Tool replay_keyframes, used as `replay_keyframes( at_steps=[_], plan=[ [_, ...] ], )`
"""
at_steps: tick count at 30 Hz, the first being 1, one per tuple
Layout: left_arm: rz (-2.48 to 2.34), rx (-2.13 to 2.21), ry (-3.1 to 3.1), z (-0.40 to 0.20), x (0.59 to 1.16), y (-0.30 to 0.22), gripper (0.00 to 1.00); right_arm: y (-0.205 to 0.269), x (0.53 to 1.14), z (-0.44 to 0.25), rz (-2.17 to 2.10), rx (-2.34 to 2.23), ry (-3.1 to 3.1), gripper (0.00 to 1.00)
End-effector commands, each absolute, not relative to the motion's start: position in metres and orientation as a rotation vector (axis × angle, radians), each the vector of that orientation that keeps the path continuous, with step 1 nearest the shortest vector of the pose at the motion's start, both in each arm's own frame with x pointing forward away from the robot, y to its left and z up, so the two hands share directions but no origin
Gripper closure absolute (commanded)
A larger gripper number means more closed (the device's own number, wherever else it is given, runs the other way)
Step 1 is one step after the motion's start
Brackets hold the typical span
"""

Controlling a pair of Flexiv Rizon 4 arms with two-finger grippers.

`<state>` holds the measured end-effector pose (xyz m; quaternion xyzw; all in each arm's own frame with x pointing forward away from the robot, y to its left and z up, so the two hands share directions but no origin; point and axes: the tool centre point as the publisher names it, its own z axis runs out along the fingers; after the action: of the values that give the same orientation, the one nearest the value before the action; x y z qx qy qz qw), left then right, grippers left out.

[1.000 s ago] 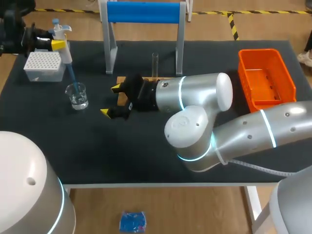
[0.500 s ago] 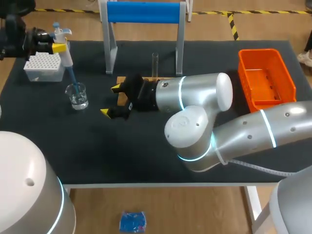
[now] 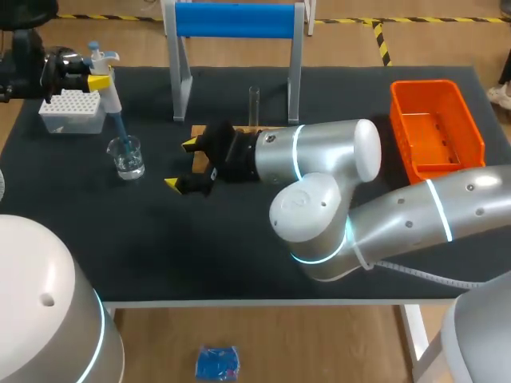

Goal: Invert the test tube, pick up the pipette, mount the tip to pipette, aspirate from beaker and dispense into the tube, eject the tip, return the pipette, and cap with the stopper.

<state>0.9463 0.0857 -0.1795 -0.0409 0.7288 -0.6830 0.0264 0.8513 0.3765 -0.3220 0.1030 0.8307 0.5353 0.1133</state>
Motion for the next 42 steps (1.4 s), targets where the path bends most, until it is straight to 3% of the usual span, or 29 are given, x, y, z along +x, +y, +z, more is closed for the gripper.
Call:
replay_keyframes(
  at_steps=[1,42],
  plan=[
    [-2.119,-0.123,2.248,-0.1830,0.9481,0.0866,1.00,0.3756,0.8512,-0.3226,1.575,0.301,2.435,0.00],
    [-2.118,-0.164,2.233,-0.1908,0.9498,0.0961,1.00,0.3756,0.8512,-0.3226,1.575,0.301,2.435,0.00]
  ],
)
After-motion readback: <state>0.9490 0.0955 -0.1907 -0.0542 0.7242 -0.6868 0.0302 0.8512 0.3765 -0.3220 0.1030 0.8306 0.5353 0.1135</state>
